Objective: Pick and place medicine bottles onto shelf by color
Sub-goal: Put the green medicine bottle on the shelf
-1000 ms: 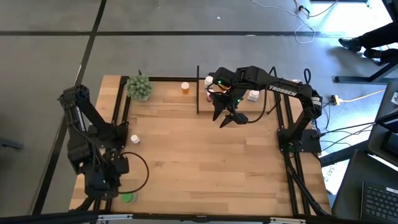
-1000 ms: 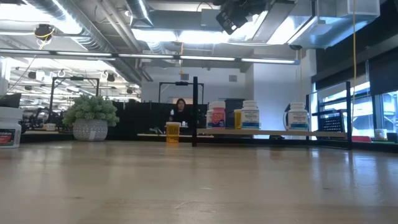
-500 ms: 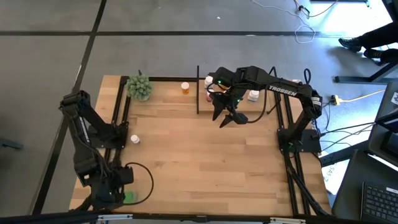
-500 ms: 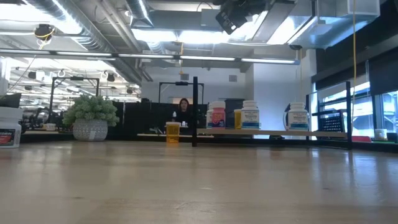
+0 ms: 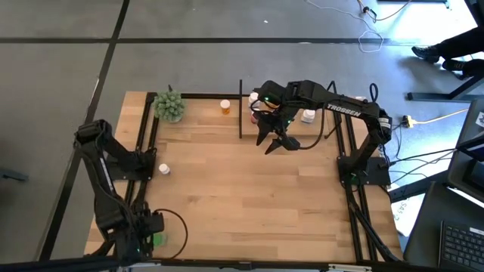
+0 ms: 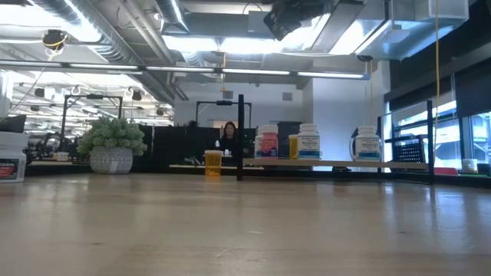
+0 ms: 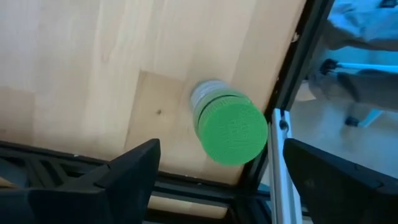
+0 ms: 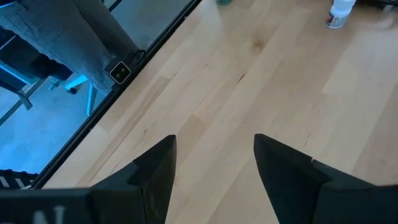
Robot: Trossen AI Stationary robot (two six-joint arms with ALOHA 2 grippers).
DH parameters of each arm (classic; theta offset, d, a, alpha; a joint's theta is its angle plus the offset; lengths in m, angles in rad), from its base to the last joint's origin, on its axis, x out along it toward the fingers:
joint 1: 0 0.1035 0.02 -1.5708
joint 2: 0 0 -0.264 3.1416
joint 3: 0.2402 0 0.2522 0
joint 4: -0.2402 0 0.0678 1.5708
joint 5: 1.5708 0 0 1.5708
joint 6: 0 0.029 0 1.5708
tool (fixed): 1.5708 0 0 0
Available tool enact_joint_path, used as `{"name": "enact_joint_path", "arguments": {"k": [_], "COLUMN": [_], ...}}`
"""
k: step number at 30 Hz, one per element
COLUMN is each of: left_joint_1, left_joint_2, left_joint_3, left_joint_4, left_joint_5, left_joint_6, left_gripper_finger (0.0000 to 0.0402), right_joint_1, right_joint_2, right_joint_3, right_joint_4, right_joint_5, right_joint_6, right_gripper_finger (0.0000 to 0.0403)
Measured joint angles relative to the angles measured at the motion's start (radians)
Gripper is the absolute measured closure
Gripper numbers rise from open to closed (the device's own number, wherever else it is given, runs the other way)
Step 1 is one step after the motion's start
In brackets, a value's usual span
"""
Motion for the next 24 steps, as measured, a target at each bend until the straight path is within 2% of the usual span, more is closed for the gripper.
{"name": "enact_joint_path", "arguments": {"k": [9,24], "left_joint_1": [0.000,-0.004], "left_joint_2": [0.051,0.167], "left_joint_3": [0.000,0.000], "left_joint_4": [0.084,0.084], "left_joint_5": [0.018,0.019], "left_joint_6": [0.000,0.009], "left_gripper_finger": [0.0067,0.0071], "right_joint_1": [0.000,0.000], "right_joint_2": [0.000,0.000], "right_joint_3": [0.000,0.000], "right_joint_4": [0.000,0.000], "right_joint_5": [0.001,0.007], "right_joint_6": [0.000,0.000], "right_gripper_finger": [0.0185,0.0185]}}
